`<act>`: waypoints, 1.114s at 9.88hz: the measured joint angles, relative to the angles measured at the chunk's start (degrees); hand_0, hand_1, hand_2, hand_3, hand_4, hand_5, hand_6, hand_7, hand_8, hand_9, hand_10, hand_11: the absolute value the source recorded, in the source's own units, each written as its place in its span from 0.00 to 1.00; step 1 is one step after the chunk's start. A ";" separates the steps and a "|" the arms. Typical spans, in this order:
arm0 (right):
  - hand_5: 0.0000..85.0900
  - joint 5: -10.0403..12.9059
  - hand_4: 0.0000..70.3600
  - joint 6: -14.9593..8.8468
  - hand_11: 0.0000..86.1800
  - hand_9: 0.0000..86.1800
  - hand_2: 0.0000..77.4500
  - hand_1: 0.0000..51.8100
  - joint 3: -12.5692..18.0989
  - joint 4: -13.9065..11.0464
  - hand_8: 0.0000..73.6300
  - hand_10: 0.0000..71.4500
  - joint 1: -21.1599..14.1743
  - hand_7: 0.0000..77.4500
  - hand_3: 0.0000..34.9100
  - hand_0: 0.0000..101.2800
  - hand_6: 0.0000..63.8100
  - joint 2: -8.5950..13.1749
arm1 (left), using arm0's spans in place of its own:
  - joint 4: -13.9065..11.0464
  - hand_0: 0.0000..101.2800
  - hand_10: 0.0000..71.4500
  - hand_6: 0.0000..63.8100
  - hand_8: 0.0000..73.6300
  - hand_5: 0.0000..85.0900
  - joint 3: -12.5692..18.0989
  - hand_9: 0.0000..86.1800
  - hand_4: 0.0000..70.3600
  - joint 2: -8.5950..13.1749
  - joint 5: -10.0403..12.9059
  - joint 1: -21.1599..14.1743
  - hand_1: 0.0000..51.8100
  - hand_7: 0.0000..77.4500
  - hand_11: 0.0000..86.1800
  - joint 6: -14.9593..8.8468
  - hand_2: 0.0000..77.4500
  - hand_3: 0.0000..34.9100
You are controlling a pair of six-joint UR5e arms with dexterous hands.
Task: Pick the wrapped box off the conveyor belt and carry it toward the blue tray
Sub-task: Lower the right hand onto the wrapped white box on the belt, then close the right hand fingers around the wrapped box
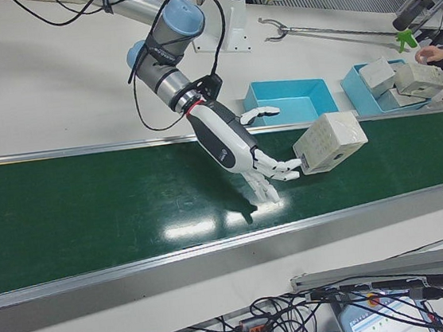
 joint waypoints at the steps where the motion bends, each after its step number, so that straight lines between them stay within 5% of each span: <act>1: 0.33 0.23 0.14 -0.12 0.01 0.03 0.29 0.37 -0.70 0.00 0.00 0.00 -0.51 0.27 0.41 0.48 0.05 0.74 | 0.00 0.00 0.01 0.00 0.01 0.01 0.00 0.00 0.00 0.00 0.00 0.00 0.00 0.01 0.00 0.00 0.01 0.00; 11: 0.33 4.01 0.17 -1.67 0.01 0.05 0.31 0.37 -1.96 0.02 0.00 0.00 -3.47 0.29 0.45 0.49 0.06 3.16 | 0.00 0.00 0.01 0.00 0.01 0.01 0.00 0.00 0.00 0.00 0.00 0.00 0.00 0.01 0.00 0.00 0.01 0.00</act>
